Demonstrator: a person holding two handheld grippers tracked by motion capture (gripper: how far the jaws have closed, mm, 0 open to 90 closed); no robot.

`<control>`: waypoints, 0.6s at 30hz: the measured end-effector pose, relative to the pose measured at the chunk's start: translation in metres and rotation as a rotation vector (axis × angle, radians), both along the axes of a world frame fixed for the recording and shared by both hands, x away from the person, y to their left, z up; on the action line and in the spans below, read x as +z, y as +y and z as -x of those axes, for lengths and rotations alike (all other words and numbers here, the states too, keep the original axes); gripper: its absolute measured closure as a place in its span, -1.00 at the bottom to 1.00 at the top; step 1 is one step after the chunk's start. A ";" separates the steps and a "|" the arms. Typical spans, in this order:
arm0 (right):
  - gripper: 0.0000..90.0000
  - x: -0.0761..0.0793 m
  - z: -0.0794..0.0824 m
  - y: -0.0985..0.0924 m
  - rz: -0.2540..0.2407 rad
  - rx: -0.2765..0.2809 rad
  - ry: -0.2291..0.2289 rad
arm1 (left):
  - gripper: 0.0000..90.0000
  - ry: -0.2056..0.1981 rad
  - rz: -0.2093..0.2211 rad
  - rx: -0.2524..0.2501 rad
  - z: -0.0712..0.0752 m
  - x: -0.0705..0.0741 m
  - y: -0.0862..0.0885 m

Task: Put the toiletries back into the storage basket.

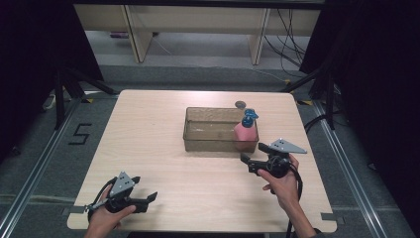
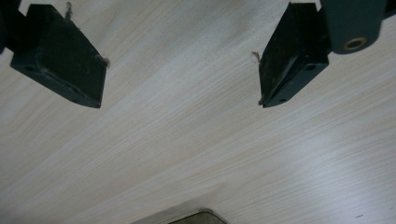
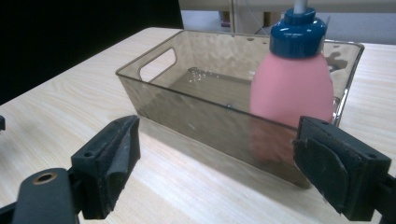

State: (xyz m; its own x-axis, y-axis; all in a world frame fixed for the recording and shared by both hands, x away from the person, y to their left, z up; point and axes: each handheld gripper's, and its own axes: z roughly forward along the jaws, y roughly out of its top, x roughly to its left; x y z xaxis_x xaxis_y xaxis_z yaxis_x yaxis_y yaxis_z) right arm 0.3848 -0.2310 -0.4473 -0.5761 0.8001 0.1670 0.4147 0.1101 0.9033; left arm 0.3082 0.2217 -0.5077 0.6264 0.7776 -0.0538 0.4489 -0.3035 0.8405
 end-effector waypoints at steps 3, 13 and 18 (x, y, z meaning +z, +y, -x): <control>-0.65 0.000 0.004 0.000 0.008 0.010 0.009 | -0.67 -0.001 -0.003 0.000 0.000 0.000 0.000; -0.65 -0.004 0.016 -0.001 -0.020 0.016 0.038 | -0.67 0.003 -0.001 0.001 0.000 -0.001 0.000; -0.65 -0.007 0.020 -0.004 -0.015 0.015 0.038 | -0.67 0.000 -0.002 -0.002 0.000 0.000 0.000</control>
